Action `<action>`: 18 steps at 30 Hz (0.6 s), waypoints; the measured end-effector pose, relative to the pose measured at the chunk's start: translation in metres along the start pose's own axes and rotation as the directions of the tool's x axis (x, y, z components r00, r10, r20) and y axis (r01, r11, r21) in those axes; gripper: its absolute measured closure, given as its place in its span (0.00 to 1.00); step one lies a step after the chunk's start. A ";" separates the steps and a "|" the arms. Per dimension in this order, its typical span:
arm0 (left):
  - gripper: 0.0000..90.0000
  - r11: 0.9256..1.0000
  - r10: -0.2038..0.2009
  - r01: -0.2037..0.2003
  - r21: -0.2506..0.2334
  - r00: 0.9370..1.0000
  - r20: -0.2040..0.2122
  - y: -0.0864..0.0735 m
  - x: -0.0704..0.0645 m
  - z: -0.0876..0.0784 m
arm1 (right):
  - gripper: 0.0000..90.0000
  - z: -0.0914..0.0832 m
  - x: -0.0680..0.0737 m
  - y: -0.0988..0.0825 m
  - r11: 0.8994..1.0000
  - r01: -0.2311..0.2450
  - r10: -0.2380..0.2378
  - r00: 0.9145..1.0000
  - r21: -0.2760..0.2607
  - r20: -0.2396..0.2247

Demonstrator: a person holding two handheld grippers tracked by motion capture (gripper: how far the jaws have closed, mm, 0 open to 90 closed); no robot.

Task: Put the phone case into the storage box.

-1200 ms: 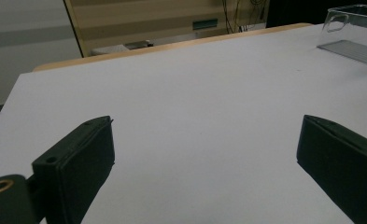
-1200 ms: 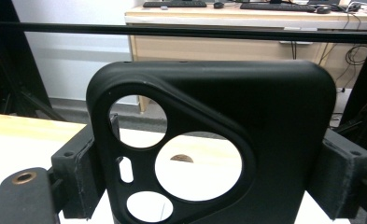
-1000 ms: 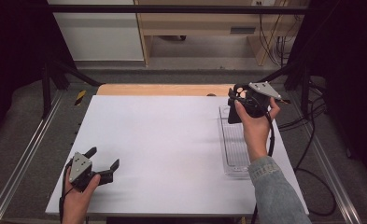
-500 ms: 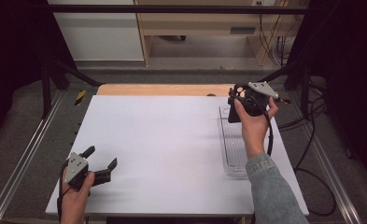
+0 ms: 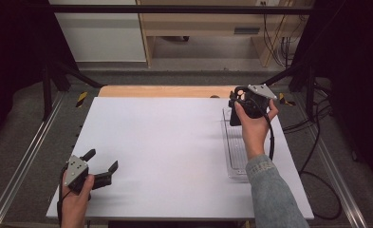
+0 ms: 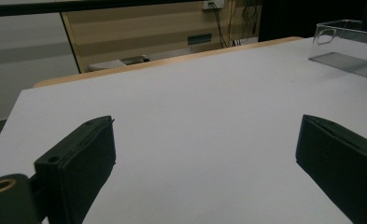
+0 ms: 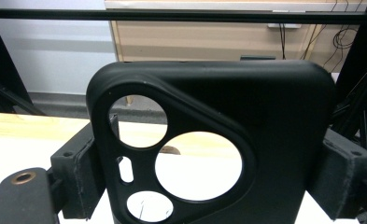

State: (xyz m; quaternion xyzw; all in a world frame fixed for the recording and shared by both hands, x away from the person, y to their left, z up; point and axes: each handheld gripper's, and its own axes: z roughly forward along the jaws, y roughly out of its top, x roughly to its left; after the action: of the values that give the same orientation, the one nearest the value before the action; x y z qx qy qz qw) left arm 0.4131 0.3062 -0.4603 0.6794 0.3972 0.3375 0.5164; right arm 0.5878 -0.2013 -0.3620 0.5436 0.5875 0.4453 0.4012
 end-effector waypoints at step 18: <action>0.05 1.000 -0.012 0.011 0.001 1.000 0.022 0.000 -0.002 0.001 | 0.15 0.021 0.009 -0.012 0.999 -0.015 0.015 1.000 0.032 0.011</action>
State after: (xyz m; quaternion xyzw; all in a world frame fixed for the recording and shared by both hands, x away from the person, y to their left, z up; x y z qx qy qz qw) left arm 0.4135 0.3042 -0.4607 0.6810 0.3954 0.3268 0.5226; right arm 0.6036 -0.1904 -0.3793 0.5568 0.5884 0.4357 0.3923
